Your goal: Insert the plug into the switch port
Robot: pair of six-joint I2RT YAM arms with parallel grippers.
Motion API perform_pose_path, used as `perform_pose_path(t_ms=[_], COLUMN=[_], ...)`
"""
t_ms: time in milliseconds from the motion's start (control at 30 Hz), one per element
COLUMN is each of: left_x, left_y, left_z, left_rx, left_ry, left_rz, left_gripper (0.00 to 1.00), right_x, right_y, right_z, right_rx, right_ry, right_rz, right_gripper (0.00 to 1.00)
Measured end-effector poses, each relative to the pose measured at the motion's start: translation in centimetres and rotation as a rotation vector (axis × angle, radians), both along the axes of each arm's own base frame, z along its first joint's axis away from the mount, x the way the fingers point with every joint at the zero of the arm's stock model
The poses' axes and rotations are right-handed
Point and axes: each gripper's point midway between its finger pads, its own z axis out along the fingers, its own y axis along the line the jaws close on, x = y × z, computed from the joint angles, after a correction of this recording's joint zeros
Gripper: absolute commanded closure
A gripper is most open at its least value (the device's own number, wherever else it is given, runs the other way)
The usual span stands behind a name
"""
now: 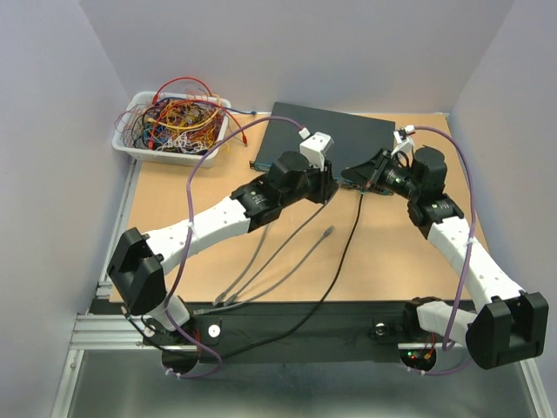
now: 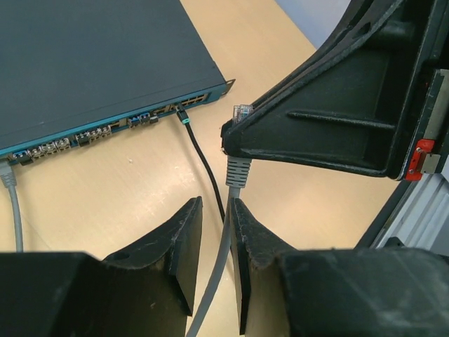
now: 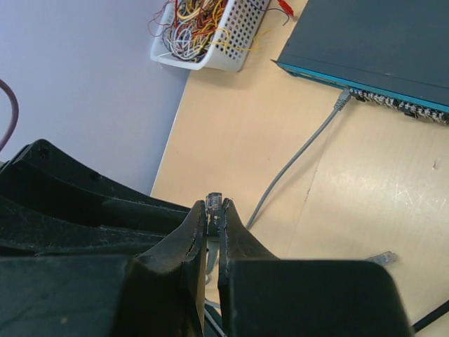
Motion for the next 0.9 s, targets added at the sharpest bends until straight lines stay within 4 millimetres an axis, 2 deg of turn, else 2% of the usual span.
perform_pose_path(t_ms=[300,533,667,767,800,867,900], left_x=[-0.2,-0.9,-0.9,-0.8,-0.8,-0.8,-0.8], left_y=[-0.9,-1.7,-1.7,-1.7,-1.6,-1.6,-1.6], left_z=[-1.4,-2.2,-2.1,-2.2,-2.2,-2.3,-2.3], left_rx=[0.031,0.041,0.041,0.044,0.044,0.045,0.045], left_ry=[-0.003,0.008,0.007,0.006,0.006,0.006,0.006], left_rz=[-0.025,-0.06,-0.058,-0.055,-0.055,-0.056,-0.056], left_gripper=[0.68,0.68,0.77,0.98,1.0,1.0,1.0], right_x=[0.2,0.2,0.3,0.3,0.3,0.2,0.2], right_y=[-0.2,-0.2,-0.2,-0.2,-0.2,-0.2,-0.2], right_z=[-1.1,-1.2,-1.1,-1.2,-1.2,-1.2,-1.2], right_rx=[-0.021,-0.023,-0.023,-0.023,-0.023,-0.024,-0.024], right_ry=[0.036,0.034,0.033,0.033,0.033,0.034,0.035], right_rz=[-0.015,-0.015,-0.015,-0.015,-0.015,-0.015,-0.015], right_gripper=[0.99,1.0,1.0,0.99,0.99,0.84,0.72])
